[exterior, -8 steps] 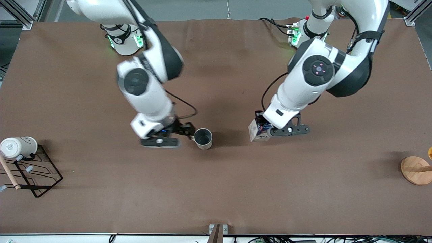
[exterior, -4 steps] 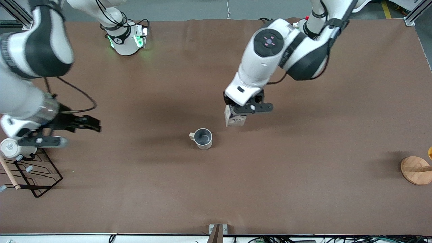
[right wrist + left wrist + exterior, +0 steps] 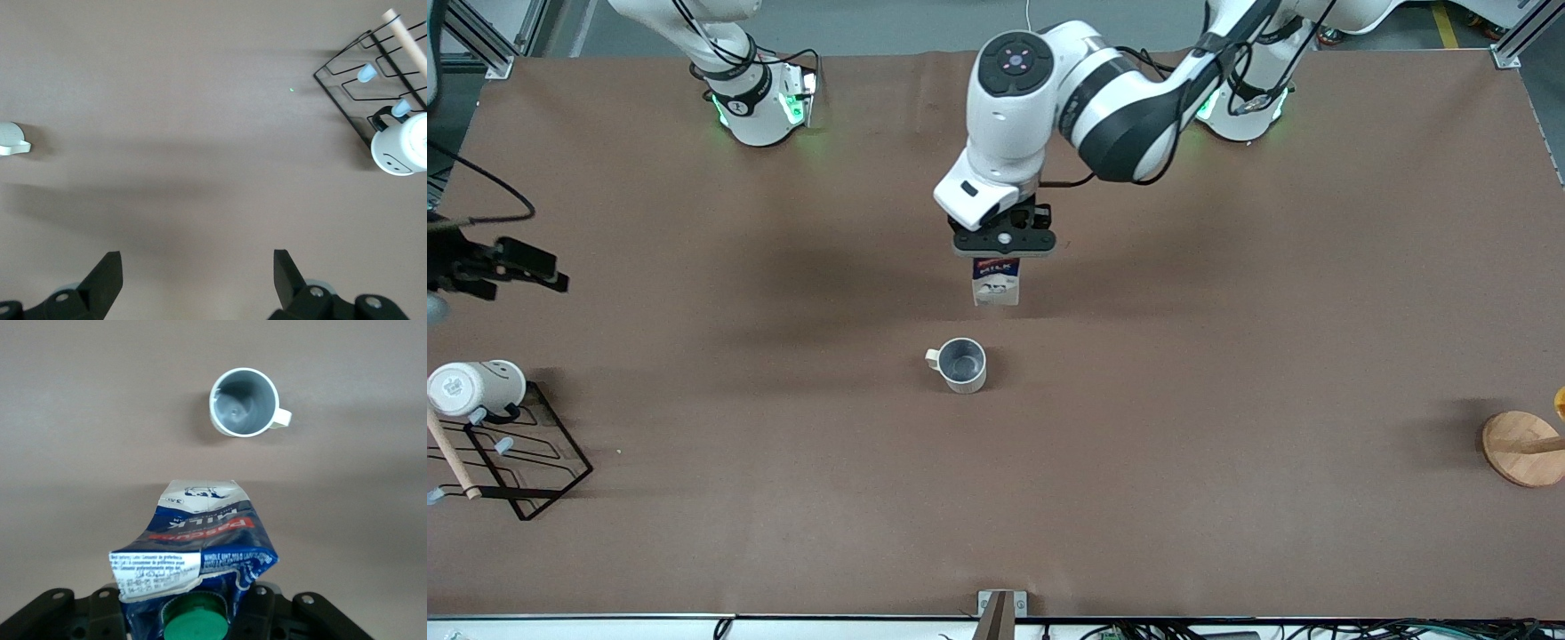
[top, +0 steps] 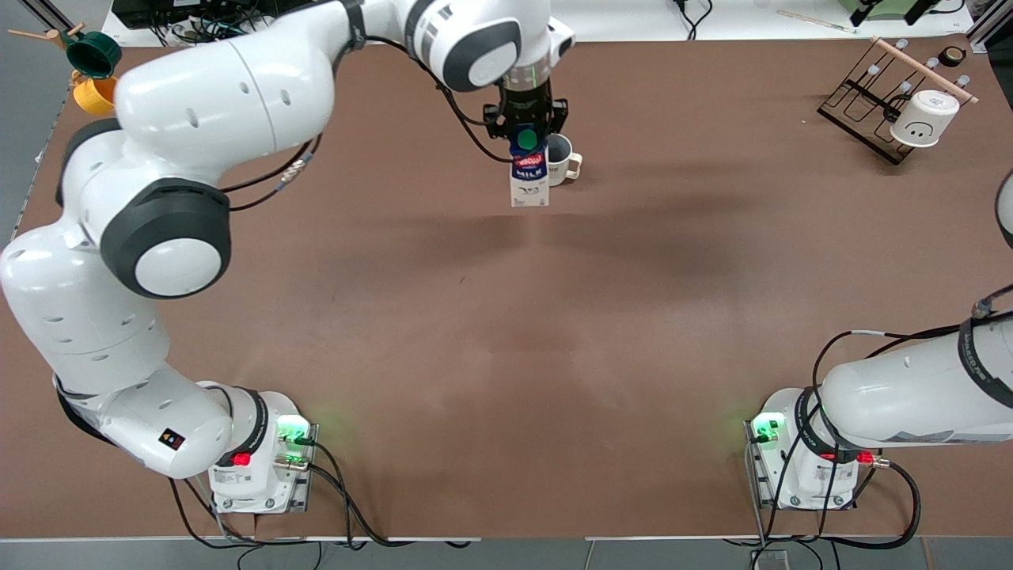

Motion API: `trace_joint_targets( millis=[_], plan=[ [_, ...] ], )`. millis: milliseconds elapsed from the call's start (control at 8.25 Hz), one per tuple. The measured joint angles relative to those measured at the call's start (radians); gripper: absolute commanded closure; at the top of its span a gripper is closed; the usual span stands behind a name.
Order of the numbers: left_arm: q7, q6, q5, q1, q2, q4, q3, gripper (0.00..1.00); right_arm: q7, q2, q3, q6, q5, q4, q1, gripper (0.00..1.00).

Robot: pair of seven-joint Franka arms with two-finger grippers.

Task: Place milk next to cup
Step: 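Lower the milk carton beside the mug with the left gripper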

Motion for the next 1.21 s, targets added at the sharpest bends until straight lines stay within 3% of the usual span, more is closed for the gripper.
trace_joint_targets(
  millis=[485,727,1212],
  plan=[
    [0.0,0.093,0.047,-0.042,0.114,0.019,0.012,0.51,0.0,-0.021,0.019,0.008,-0.002,0.034,0.001,0.0],
    [0.0,0.104,0.066,-0.098,0.167,0.047,0.065,0.51,0.0,-0.019,0.019,0.0,-0.021,0.031,-0.004,0.0],
    [0.0,0.119,0.068,-0.142,0.207,0.062,0.103,0.48,0.03,-0.049,0.024,-0.048,-0.024,0.016,-0.004,0.0]
  ],
)
